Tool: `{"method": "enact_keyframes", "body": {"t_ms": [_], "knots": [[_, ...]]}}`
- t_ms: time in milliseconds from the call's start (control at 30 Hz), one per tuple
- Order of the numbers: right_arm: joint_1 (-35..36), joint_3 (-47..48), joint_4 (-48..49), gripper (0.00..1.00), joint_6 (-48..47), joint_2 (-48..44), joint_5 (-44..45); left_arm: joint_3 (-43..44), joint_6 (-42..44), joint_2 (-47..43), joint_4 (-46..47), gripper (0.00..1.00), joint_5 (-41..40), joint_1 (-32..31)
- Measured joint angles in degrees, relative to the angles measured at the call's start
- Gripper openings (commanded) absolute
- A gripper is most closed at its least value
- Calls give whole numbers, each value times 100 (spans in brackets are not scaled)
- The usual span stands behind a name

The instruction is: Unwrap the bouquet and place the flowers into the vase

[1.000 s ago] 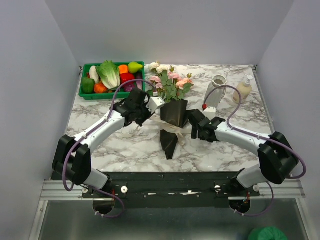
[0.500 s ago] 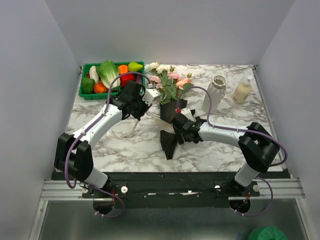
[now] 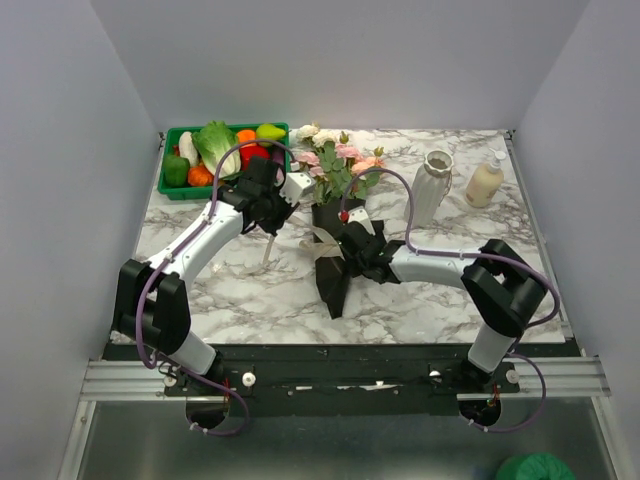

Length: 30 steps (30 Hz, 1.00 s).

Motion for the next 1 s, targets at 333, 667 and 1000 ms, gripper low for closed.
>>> {"method": "enact_keyframes", "body": {"t_ms": [333, 667, 1000], "knots": [[2, -525, 1202, 21, 243, -4, 162, 0, -4, 7, -42, 0, -2, 26], [4, -1340, 1482, 0, 671, -605, 334, 0, -13, -76, -269, 0, -2, 26], [-2, -1685, 835, 0, 1443, -1471, 942, -4, -46, -369, -358, 0, -61, 28]]}}
